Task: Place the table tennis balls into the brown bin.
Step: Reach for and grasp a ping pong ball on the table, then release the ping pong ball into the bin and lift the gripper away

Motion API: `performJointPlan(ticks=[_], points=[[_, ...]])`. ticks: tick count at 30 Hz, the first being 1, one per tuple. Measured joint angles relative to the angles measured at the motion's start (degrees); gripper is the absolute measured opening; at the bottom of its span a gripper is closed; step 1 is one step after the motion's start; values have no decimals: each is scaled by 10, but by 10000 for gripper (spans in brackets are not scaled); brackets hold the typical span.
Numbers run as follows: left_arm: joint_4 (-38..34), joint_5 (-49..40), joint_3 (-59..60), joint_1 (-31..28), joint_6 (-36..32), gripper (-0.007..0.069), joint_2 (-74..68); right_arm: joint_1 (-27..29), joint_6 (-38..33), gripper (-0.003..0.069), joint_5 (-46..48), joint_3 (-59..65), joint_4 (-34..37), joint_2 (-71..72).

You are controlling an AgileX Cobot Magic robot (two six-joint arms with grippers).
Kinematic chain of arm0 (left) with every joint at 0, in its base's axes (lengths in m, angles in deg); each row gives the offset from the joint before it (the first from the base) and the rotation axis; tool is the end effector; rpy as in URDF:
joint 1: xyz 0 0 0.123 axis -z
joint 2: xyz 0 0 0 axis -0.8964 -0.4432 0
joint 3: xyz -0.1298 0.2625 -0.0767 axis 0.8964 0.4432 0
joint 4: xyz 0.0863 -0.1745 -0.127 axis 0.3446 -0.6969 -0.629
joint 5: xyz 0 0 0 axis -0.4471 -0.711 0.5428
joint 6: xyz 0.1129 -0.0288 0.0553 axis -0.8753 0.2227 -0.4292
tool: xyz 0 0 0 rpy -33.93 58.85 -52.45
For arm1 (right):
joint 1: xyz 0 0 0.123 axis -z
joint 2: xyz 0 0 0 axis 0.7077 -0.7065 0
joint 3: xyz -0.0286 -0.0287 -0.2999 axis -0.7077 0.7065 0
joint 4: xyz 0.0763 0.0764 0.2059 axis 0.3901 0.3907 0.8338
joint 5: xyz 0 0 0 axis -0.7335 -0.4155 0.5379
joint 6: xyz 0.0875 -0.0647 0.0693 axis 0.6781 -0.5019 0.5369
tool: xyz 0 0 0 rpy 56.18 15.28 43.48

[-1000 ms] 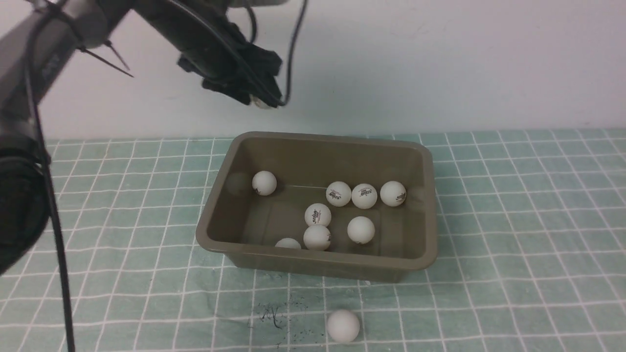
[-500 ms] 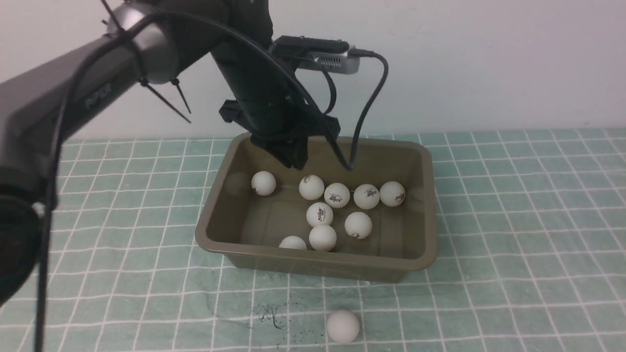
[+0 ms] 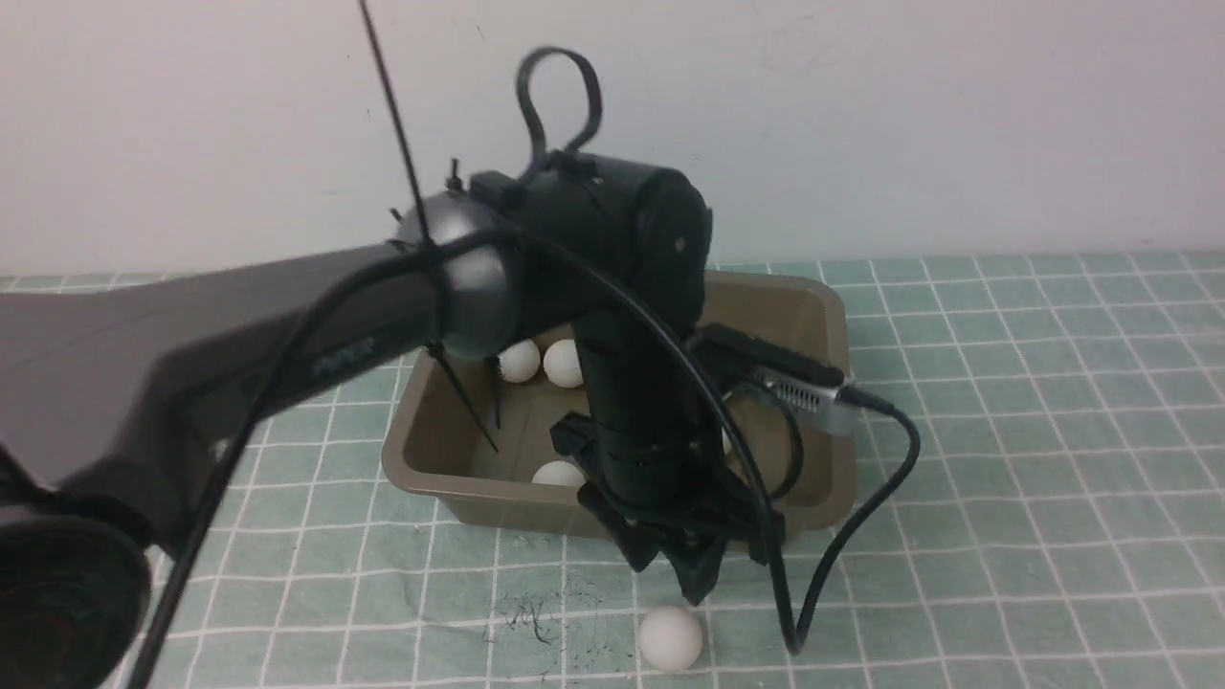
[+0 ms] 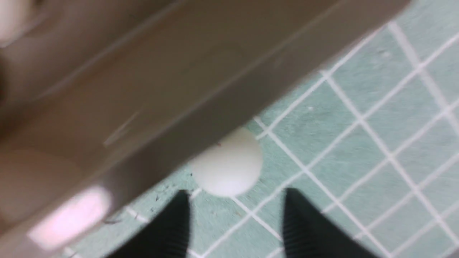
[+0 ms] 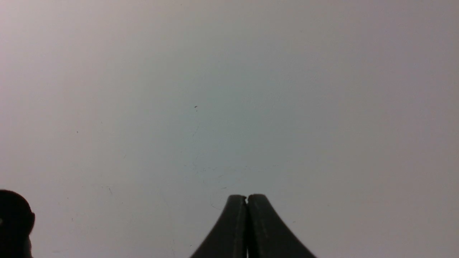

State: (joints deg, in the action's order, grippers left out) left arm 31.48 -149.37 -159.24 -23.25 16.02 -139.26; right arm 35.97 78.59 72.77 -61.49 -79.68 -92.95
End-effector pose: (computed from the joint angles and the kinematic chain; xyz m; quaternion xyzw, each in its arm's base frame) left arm 0.2878 -0.2806 0.1933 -0.3274 -0.9390 0.1018 0.0273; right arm 0.0286 0.0030 0.3232 -0.0051 0.6347 0.1069 0.7653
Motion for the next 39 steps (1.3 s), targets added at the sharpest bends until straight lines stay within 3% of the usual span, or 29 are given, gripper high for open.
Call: performJointPlan(ticks=[3,6,11,13,25,32,39], points=[[2,0,1,0,9,477,-26,0,0,-15,0,0,0,0],[4,2,2,0,13,524,-54,0,0,-15,0,0,0,0],[3,4,4,0,13,490,-69,0,0,-15,0,0,0,0],[3,5,4,0,13,342,-72,0,0,-15,0,0,0,0],[50,32,-83,-10,9,349,79,0,0,-15,0,0,-11,0],[98,111,-97,-84,65,350,34,0,0,-15,0,0,-12,0],[102,89,-106,-126,74,494,-4,0,0,-15,0,0,-12,0]])
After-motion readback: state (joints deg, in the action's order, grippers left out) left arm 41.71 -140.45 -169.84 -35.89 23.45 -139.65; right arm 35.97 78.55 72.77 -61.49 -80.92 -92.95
